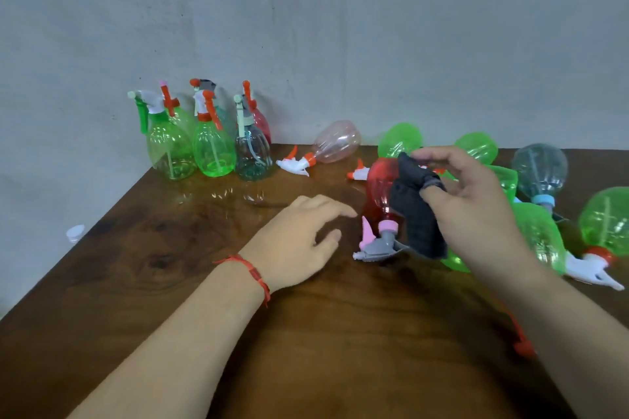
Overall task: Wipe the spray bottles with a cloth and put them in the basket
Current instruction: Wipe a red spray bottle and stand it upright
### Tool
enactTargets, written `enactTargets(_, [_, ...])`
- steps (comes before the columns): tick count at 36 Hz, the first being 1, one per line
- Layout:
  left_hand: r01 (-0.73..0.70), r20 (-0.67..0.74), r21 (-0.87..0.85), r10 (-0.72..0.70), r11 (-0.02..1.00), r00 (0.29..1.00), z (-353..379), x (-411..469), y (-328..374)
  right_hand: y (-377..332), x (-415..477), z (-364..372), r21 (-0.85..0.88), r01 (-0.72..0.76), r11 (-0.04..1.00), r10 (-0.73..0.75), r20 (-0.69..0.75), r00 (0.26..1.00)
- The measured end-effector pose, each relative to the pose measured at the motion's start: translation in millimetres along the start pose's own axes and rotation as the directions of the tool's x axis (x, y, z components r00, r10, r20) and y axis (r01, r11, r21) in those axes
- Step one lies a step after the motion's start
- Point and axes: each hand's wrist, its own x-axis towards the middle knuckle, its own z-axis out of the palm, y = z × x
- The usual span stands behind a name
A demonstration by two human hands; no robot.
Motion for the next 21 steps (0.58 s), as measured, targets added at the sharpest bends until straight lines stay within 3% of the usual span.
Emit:
enactTargets(4, [-0.165, 0.17, 0.111, 0.145, 0.98, 0.975, 20, 0, 17, 9, -13, -4, 0.09, 0.075, 0.993, -0.072, -0.045, 0.996])
enactTargets(8, [-0.139, 0.26, 0.245, 0.073, 0.959, 0.963, 27, 2, 22, 16, -21, -3, 0.005, 0.183, 0.983, -0.183, -0.025, 0.983])
enactTargets(14, [-0.135, 0.18, 0.301, 0.082, 0.944, 0.98, 27, 3, 12, 29, -33, -3, -0.175, 0.361, 0.916, -0.368, -0.01, 0.93])
enactTargets(21, [-0.131, -0.009, 0.265, 0.138, 0.955, 0.99, 14, 2, 18, 37, -25, 0, -0.12, 0.292, 0.949, -0.3, -0.049, 0.953])
